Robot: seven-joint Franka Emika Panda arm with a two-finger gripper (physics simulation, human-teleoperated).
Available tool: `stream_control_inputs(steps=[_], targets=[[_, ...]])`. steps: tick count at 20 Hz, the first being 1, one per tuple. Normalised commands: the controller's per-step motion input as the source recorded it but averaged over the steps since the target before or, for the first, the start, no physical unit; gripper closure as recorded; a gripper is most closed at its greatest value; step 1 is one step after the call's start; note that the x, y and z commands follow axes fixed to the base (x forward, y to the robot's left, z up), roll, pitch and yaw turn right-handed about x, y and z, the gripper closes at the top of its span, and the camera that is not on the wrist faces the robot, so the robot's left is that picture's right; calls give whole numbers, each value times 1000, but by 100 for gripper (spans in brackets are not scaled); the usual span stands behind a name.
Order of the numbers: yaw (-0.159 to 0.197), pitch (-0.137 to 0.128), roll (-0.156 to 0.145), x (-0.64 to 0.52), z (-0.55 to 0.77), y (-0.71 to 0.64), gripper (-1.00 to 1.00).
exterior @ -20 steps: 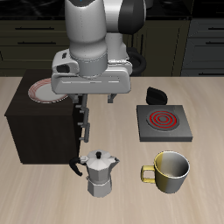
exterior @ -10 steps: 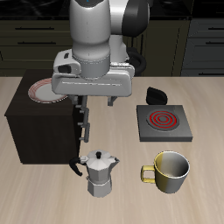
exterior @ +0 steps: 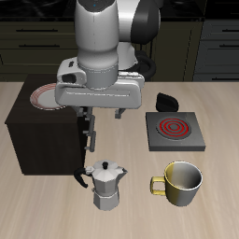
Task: Place moka pot on the flat stove
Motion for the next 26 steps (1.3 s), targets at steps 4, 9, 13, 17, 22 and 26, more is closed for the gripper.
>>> stream_control_inputs(steps=[4, 9, 13, 17, 22, 26], targets=[[-17, -3, 17, 145, -65, 127, -100], [-3, -1, 32, 75, -47, 254, -100], [9, -3, 9, 35, -25, 65, -100], [-10, 0, -1, 10, -122, -48, -100], [45, -13, 1, 16, -190, -75, -100], [34, -3, -26, 11, -361, -57, -100]])
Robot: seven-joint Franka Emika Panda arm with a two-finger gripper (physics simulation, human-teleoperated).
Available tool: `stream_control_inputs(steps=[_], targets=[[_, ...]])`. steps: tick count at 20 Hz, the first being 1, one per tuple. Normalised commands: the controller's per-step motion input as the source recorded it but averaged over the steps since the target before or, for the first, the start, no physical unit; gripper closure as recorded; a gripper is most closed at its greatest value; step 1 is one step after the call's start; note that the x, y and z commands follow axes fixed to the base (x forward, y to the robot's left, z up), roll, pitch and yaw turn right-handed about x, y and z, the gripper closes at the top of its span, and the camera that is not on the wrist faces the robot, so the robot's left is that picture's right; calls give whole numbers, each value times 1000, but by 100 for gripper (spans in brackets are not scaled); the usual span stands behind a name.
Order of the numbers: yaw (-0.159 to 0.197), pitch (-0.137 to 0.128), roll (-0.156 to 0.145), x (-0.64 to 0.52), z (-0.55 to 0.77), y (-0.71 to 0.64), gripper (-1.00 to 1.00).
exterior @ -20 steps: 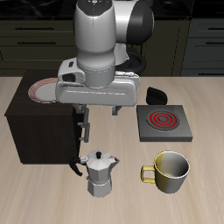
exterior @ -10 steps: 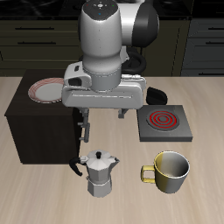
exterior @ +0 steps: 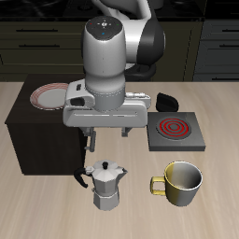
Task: Place moka pot on the flat stove
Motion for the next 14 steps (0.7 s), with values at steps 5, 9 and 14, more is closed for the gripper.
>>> stream_control_inputs(steps=[5, 9, 14], targets=[[35, -29, 6, -35, -310, -25, -100], [26, -32, -11, -14, -166, -14, -100], [13, -15, 2, 2, -105, 21, -100]])
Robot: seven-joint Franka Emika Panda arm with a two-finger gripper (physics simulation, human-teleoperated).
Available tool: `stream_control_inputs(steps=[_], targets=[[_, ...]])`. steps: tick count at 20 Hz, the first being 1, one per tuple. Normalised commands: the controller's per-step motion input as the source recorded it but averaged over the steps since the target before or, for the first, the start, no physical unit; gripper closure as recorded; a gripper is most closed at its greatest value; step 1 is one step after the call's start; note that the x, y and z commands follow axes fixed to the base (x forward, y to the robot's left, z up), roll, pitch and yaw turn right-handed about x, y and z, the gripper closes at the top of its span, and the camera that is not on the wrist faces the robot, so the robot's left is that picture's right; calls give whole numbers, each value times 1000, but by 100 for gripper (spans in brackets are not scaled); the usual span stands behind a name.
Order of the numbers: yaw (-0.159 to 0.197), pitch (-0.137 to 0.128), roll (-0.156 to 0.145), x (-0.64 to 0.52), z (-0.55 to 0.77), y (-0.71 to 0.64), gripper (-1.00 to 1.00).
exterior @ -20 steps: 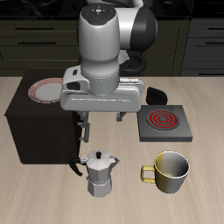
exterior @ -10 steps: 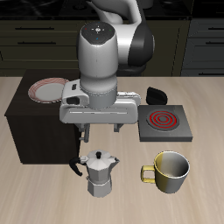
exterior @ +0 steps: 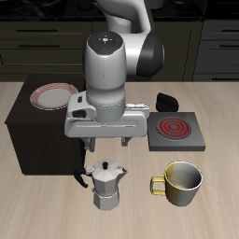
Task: Place moka pot on the flat stove
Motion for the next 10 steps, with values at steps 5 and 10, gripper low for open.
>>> stream_control_inputs(steps=[5, 10], targets=[[21, -6, 0, 24, -59, 24, -100], [0, 0, -8, 49, -89, -27, -100]])
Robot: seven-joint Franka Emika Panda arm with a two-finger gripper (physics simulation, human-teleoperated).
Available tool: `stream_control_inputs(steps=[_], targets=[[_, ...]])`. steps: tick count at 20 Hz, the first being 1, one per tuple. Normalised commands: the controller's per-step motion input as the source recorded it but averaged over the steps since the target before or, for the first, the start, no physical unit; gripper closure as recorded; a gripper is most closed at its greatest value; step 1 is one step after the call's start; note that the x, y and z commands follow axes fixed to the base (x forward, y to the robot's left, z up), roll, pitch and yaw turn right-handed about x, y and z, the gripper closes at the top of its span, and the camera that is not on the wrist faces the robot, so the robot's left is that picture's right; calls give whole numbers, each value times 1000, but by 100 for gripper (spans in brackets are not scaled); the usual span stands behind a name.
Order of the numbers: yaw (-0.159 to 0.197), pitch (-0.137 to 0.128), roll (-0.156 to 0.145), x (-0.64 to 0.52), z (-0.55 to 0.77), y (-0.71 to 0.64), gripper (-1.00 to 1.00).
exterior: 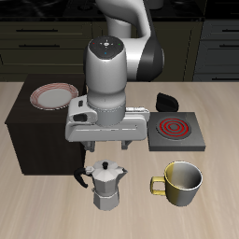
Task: Place moka pot on the flat stove
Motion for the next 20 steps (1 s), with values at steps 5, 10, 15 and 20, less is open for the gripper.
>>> stream_control_inputs(steps=[5, 10, 15, 20], targets=[[-8, 25, -11, 44, -191, -79, -100], [-19, 20, 3, 36, -179, 9, -100], [10, 12, 7, 17, -156, 43, -100], [-20, 18, -4, 22, -139, -53, -100]])
